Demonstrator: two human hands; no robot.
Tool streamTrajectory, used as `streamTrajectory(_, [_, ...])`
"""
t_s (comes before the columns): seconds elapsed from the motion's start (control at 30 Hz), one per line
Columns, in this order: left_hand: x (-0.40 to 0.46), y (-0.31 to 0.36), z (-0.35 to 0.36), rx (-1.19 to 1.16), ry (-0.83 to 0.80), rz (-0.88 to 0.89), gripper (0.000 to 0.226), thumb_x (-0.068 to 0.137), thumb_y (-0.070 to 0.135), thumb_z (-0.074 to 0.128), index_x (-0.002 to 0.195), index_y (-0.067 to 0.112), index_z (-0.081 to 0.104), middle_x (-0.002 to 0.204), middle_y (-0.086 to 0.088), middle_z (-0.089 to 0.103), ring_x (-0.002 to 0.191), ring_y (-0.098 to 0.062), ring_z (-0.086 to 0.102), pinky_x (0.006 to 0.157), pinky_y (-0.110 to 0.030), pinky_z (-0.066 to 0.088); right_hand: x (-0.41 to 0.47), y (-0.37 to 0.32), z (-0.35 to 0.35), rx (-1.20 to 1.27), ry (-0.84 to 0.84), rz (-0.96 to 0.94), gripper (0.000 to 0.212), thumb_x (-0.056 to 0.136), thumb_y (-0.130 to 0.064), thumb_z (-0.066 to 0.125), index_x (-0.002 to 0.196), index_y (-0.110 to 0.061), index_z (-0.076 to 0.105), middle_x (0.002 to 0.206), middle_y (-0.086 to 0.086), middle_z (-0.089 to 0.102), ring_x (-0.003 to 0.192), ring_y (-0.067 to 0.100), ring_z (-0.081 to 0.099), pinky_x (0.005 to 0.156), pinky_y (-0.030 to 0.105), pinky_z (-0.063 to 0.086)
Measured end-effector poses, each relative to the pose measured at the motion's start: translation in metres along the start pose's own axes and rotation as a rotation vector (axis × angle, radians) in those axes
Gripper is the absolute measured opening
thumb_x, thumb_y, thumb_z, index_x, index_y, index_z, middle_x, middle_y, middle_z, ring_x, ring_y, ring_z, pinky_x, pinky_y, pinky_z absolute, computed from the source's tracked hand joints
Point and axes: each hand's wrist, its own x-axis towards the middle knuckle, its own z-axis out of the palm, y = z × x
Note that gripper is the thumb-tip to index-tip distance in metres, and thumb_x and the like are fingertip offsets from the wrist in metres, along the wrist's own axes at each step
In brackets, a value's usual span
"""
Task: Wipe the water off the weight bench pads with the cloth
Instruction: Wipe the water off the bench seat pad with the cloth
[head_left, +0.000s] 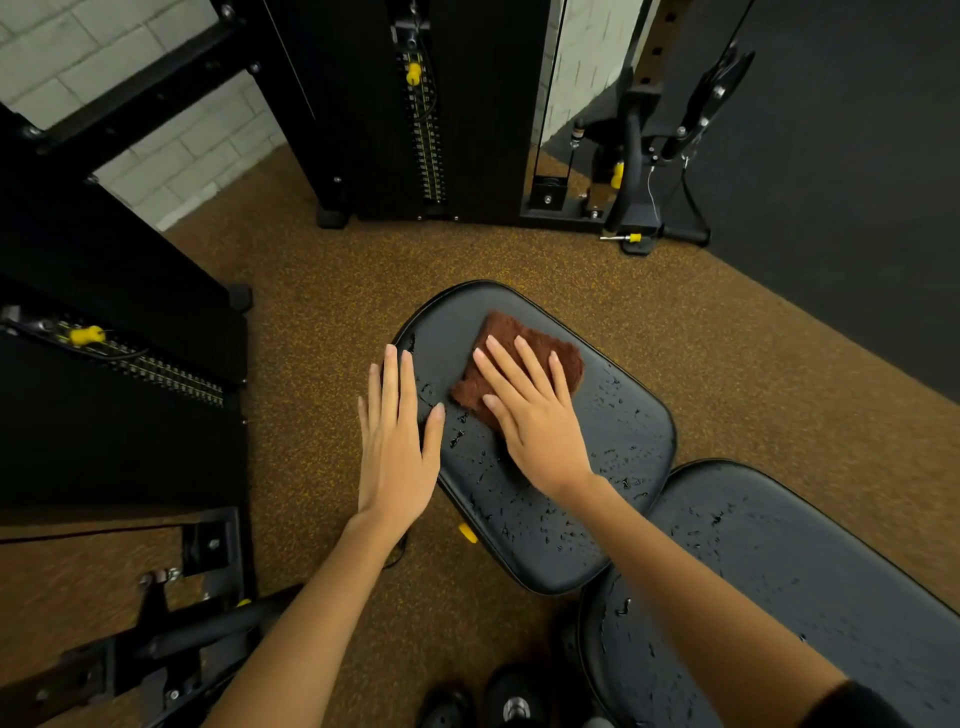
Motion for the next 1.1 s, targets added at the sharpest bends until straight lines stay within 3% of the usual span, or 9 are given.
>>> streamTrajectory(0.17, [-0.003,-0.001,0.001,-0.073,0.019,-0.003,0.062,0.102,0.038,0.031,0.152,0.022,-0.002,0.159,0.008,-0.011,0.146,-0.014,-0.012,0.119,-0.043,-0.003,0.030,-0.026,0.007,0.044,0.039,0.089,0.050,0.104,-0.035,0.024,0.152,-0.024,0.028,0.159,-0.004,0.024,0.150,0.025,0.008,0.120,0.054,0.007])
streamTrajectory(0.33, [0.000,0.004,-0.006,-0.139,0.101,-0.054,0.054,0.101,0.036,0.019,0.153,0.020,0.011,0.160,0.005,0.009,0.146,-0.008,0.001,0.119,-0.050,-0.003,0.037,-0.050,0.015,0.137,-0.005,-0.052,0.050,0.102,-0.030,0.028,0.151,-0.020,0.031,0.159,-0.003,0.024,0.150,0.025,0.006,0.119,0.052,0.000])
streamTrajectory(0.47, [0.006,0.018,-0.015,-0.034,0.165,0.123,0.049,0.104,0.024,0.019,0.151,0.015,0.009,0.159,-0.001,0.010,0.147,-0.011,0.000,0.120,-0.046,0.000,0.025,-0.060,0.009,0.435,-0.069,-0.089,0.051,0.105,-0.019,0.035,0.154,-0.016,0.021,0.162,-0.003,0.016,0.150,0.016,0.001,0.121,0.046,-0.006])
streamTrajectory(0.57, [0.014,0.034,-0.016,-0.053,0.099,0.239,0.048,0.104,0.020,0.017,0.150,0.014,0.006,0.159,0.000,0.007,0.147,-0.010,-0.002,0.121,-0.038,0.000,0.019,-0.050,-0.011,0.682,-0.005,-0.018,0.052,0.104,-0.010,0.039,0.153,-0.011,0.023,0.160,0.000,0.021,0.148,0.009,0.013,0.122,0.042,0.008])
streamTrajectory(0.63, [0.020,0.042,-0.011,-0.011,0.064,0.270,0.048,0.104,0.020,0.019,0.150,0.013,0.007,0.159,-0.001,0.008,0.147,-0.011,-0.001,0.121,-0.036,0.000,0.011,-0.034,-0.016,0.633,0.150,0.020,0.047,0.101,-0.004,0.041,0.148,-0.005,0.035,0.155,0.006,0.034,0.145,0.014,0.026,0.119,0.046,0.022])
streamTrajectory(0.73, [0.024,0.047,0.002,0.195,-0.025,0.332,0.050,0.103,0.023,0.026,0.150,0.014,0.014,0.159,-0.007,0.013,0.148,-0.021,0.004,0.120,-0.044,0.006,-0.003,-0.006,-0.009,0.383,0.253,0.210,0.043,0.102,-0.016,0.035,0.145,-0.009,0.040,0.153,0.005,0.037,0.145,0.018,0.027,0.117,0.051,0.020])
streamTrajectory(0.87, [0.023,0.045,0.011,0.430,-0.116,0.329,0.052,0.102,0.035,0.029,0.151,0.025,0.014,0.160,-0.007,0.006,0.147,-0.028,-0.001,0.118,-0.048,-0.001,-0.018,0.020,0.000,0.138,0.176,0.428,0.053,0.103,-0.036,0.018,0.150,-0.018,0.033,0.158,-0.001,0.027,0.149,0.018,0.013,0.119,0.055,0.006])
streamTrajectory(1.1, [0.032,0.035,0.006,0.537,-0.105,0.343,0.053,0.098,0.044,0.020,0.149,0.034,0.016,0.160,-0.006,0.008,0.147,-0.029,0.004,0.117,-0.049,0.001,-0.027,0.031,0.009,0.053,0.115,0.409,0.051,0.104,-0.037,0.017,0.154,-0.025,0.018,0.162,-0.009,0.011,0.150,0.013,-0.001,0.120,0.050,-0.006])
